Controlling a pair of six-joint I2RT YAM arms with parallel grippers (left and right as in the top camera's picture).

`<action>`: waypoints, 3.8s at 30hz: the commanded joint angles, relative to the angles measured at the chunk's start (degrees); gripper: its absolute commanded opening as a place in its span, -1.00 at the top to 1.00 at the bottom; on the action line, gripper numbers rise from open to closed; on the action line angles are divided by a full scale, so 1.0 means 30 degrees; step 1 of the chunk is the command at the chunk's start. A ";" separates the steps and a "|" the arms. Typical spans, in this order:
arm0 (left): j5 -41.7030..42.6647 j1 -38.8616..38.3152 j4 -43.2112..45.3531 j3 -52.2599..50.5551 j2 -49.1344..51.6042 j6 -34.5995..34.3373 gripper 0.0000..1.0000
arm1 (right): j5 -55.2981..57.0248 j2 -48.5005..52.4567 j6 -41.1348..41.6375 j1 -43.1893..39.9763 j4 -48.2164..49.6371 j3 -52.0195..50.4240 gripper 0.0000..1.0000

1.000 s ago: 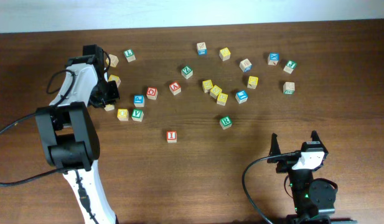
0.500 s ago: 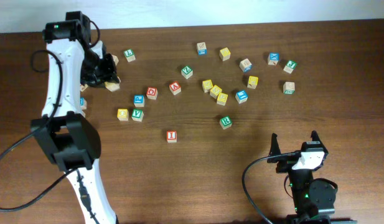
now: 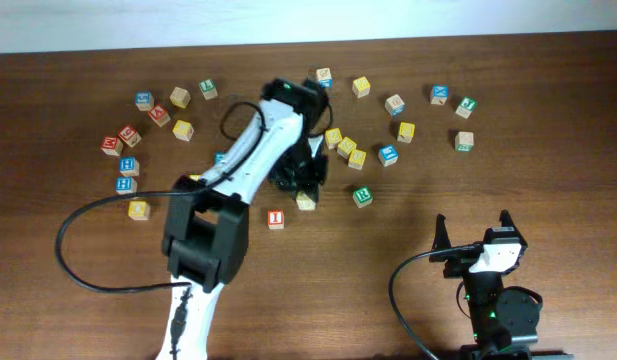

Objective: Spell out ICRA

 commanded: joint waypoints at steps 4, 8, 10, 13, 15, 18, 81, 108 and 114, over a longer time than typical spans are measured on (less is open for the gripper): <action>-0.2783 -0.0211 0.3155 -0.3657 -0.0044 -0.2922 0.53 | 0.0233 -0.0146 0.0058 -0.0131 -0.0117 -0.0102 -0.97; -0.2652 -0.0444 0.3643 -0.4342 -0.0044 -0.3009 0.49 | 0.0233 -0.0146 0.0066 -0.0138 -0.0117 -0.0102 -0.97; -0.2645 -0.0583 0.3563 -0.4342 -0.0044 -0.3009 0.48 | 0.0233 -0.0146 0.0066 -0.0138 -0.0109 -0.0102 -0.97; -0.2484 -0.0816 0.3184 -0.4342 -0.0044 -0.3016 0.46 | 0.0233 -0.0146 0.0058 -0.0138 -0.0117 -0.0102 -0.97; -0.2492 -0.0823 0.2922 -0.4342 -0.0044 -0.3016 0.43 | 0.0233 -0.0146 0.0066 -0.0138 -0.0117 -0.0102 -0.97; -0.2499 -0.0823 0.2499 -0.4342 -0.0044 -0.3016 0.42 | 0.0233 -0.0146 0.0066 -0.0138 -0.0109 -0.0102 -0.97; -0.6149 0.6885 -0.1676 0.6703 -0.0044 -0.2725 -0.98 | 0.0233 -0.0146 0.0066 -0.0138 -0.0109 -0.0102 -0.97; -0.4852 0.9668 -0.1741 0.6681 -0.0007 -0.3439 -0.98 | 0.0233 -0.0146 0.0058 -0.0131 -0.0109 -0.0102 -0.97; -0.4918 0.9777 -0.1435 0.6681 0.0029 -0.3446 -0.98 | 0.0233 -0.0146 0.0066 -0.0138 -0.0109 -0.0102 -0.97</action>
